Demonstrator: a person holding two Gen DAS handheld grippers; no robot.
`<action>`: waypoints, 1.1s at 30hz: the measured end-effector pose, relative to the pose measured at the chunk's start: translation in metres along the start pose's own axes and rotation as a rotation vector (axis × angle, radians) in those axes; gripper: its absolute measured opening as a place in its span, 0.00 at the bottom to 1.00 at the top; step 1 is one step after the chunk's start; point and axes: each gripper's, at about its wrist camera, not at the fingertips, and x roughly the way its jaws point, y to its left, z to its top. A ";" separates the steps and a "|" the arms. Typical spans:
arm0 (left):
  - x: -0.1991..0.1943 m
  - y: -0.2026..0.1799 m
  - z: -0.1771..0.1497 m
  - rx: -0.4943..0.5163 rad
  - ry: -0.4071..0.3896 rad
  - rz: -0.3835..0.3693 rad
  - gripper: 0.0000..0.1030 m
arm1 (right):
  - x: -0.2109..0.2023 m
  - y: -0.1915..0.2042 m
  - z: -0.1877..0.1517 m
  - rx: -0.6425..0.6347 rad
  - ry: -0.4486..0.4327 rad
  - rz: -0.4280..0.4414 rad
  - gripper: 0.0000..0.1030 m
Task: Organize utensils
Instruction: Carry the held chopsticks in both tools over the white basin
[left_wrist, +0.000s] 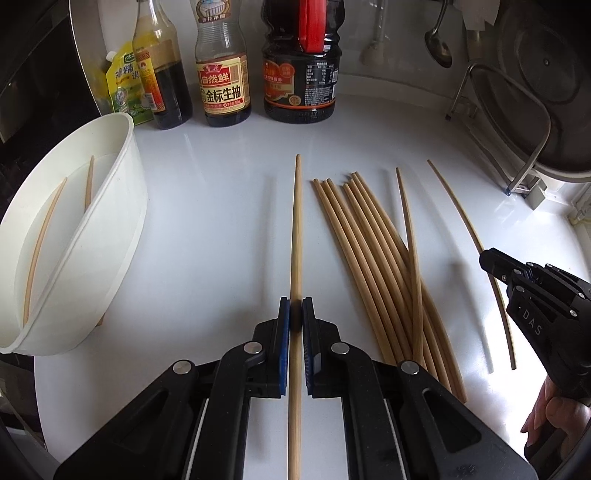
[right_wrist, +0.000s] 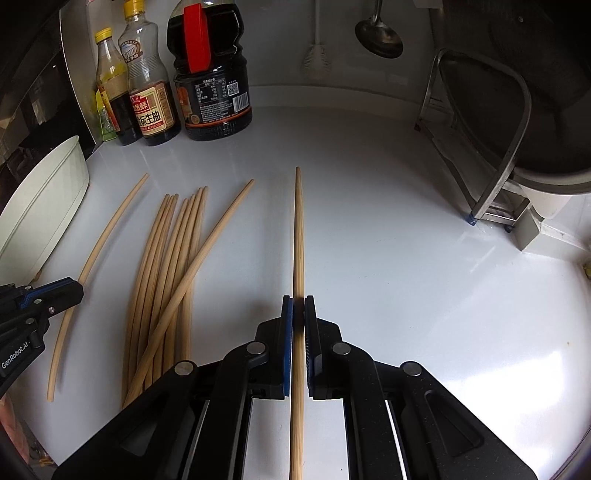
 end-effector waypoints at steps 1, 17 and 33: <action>-0.003 0.001 0.001 -0.001 -0.005 -0.003 0.07 | -0.004 0.000 0.001 0.000 -0.006 -0.004 0.06; -0.093 0.083 0.035 -0.073 -0.121 0.013 0.07 | -0.084 0.083 0.053 -0.065 -0.091 0.116 0.06; -0.094 0.248 0.034 -0.235 -0.094 0.179 0.07 | -0.050 0.285 0.120 -0.255 -0.063 0.384 0.06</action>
